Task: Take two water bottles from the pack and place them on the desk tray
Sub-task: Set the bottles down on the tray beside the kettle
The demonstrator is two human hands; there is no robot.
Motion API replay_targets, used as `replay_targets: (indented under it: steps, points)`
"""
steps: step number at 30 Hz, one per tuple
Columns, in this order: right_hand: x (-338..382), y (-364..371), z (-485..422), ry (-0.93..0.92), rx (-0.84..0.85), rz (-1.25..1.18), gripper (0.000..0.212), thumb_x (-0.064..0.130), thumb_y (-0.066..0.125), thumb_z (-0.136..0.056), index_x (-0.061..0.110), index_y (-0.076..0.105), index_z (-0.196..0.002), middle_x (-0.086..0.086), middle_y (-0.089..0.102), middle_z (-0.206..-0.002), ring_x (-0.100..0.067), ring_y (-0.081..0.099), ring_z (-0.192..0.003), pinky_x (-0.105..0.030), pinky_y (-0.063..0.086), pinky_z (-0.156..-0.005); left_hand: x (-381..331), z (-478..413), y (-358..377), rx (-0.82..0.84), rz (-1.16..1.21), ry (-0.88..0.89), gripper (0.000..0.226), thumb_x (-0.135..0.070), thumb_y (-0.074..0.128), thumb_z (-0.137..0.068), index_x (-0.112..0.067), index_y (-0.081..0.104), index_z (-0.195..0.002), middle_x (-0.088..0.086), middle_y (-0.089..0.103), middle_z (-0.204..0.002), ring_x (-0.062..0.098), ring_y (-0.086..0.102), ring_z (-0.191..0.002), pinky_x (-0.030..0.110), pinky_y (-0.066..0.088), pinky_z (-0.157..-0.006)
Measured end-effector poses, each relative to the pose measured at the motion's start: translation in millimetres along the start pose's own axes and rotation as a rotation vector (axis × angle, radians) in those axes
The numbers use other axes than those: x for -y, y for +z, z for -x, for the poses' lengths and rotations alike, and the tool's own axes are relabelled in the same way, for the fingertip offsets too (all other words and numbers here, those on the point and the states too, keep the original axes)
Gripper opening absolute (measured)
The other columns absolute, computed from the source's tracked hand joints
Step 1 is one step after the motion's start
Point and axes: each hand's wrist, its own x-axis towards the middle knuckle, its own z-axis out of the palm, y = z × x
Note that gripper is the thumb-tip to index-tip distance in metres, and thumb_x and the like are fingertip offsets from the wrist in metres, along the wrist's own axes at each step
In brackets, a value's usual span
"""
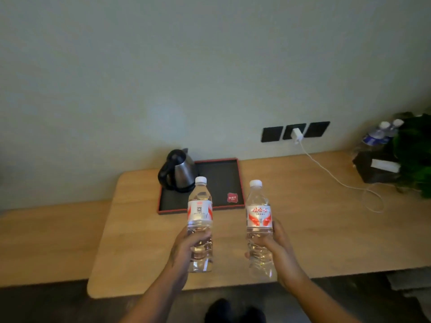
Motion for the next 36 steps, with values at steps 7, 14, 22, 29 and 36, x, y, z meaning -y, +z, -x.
replay_targets:
  steps: [7,14,22,29,36]
  points:
    - [0.8,-13.6,-15.7,0.026,0.086,0.006,0.069,0.020,0.081,-0.065,0.018,0.061,-0.131,-0.022,0.071,-0.106,-0.033,0.070,-0.080,-0.052,0.062,-0.066,15.0,10.8,17.3,-0.087,0.065,0.006,0.024,-0.013,0.082,-0.072,-0.008,0.072,-0.094,0.011,0.062,-0.069,0.022,0.057,-0.049,0.028,0.049,-0.049]
    - [8.4,-19.7,-36.8,0.064,0.104,0.001,0.072,0.027,0.082,-0.062,0.021,0.062,-0.131,-0.021,0.072,-0.108,-0.034,0.073,-0.082,-0.049,0.063,-0.063,13.2,1.4,29.6,-0.083,0.078,0.021,0.036,-0.020,0.086,-0.068,-0.009,0.074,-0.100,0.010,0.068,-0.072,0.021,0.066,-0.053,0.030,0.055,-0.048]
    - [1.3,-13.3,-83.2,0.115,0.097,-0.012,0.051,0.015,0.078,-0.073,0.024,0.065,-0.122,-0.020,0.075,-0.100,-0.035,0.072,-0.077,-0.047,0.061,-0.063,6.3,-50.7,26.8,-0.126,-0.001,-0.044,0.048,-0.026,0.083,-0.072,-0.010,0.072,-0.116,0.009,0.077,-0.085,0.021,0.075,-0.072,0.036,0.061,-0.061]
    - [-2.3,7.8,-130.6,0.132,0.024,-0.017,0.045,0.011,0.074,-0.076,0.018,0.065,-0.119,-0.019,0.073,-0.097,-0.034,0.069,-0.076,-0.049,0.060,-0.065,-10.4,-107.2,12.5,-0.085,-0.008,-0.119,0.057,-0.025,0.084,-0.066,-0.011,0.072,-0.121,0.008,0.080,-0.085,0.020,0.076,-0.074,0.035,0.061,-0.063]
    - [-6.1,17.4,-171.9,0.140,0.002,0.089,0.066,0.026,0.082,-0.069,0.025,0.062,-0.132,-0.013,0.076,-0.115,-0.037,0.075,-0.101,-0.058,0.062,-0.084,-22.4,-152.6,1.3,-0.018,-0.017,-0.150,0.061,-0.029,0.088,-0.064,-0.015,0.073,-0.122,0.014,0.079,-0.095,0.028,0.075,-0.082,0.041,0.062,-0.071]
